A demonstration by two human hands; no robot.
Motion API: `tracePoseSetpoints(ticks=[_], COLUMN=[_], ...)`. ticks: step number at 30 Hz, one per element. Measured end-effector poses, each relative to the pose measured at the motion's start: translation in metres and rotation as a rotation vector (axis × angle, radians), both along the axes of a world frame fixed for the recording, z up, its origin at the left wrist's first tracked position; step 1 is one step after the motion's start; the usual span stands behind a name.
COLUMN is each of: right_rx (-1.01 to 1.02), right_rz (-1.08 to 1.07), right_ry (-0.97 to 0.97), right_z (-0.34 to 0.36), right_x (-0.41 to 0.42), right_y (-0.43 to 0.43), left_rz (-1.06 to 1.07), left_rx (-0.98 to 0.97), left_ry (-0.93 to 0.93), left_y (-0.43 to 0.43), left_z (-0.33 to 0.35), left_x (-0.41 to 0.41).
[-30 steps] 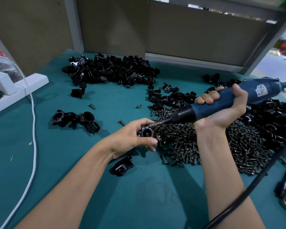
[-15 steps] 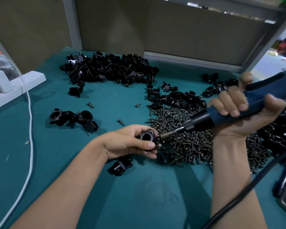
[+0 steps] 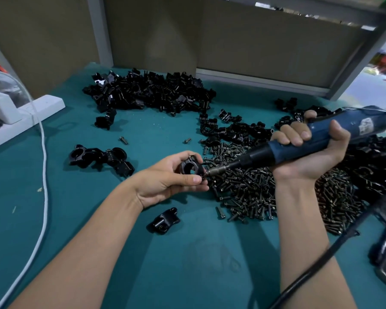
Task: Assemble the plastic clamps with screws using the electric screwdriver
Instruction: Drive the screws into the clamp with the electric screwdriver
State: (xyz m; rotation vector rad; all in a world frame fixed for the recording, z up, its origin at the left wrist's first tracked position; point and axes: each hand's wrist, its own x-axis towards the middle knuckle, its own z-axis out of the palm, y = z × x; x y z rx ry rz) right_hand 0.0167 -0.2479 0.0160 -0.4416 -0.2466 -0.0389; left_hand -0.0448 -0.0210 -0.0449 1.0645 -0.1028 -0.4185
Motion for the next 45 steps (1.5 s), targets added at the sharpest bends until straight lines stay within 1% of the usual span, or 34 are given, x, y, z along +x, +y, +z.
tracePoseSetpoints(ticks=[2, 4, 11, 26, 30, 37, 45], right_rx=[-0.016, -0.017, -0.008, -0.015, -0.001, 0.027, 0.027], right_rz=[-0.032, -0.012, -0.01, -0.034, -0.047, -0.061, -0.082], right_ry=[-0.028, -0.042, -0.042, -0.033, -0.017, 0.01, 0.042], right_z=[-0.002, -0.001, -0.002, -0.007, -0.012, -0.016, -0.02], right_x=[-0.002, -0.003, 0.0, 0.003, 0.004, 0.006, 0.007], right_y=[0.005, 0.006, 0.005, 0.005, 0.007, 0.009, 0.014], left_rz=[-0.006, 0.0, 0.003, 0.042, 0.05, 0.064, 0.087], left_rx=[0.008, 0.028, 0.112, 0.162, 0.18, 0.147, 0.199], left_ry=[-0.009, -0.016, -0.074, -0.115, -0.099, -0.083, -0.071], left_y=[0.0, 0.0, -0.004, -0.007, -0.006, -0.004, -0.001], left_z=[0.001, 0.001, 0.002, 0.004, 0.004, 0.004, 0.003], left_x=[0.0, 0.0, -0.001, -0.002, -0.001, -0.003, -0.001])
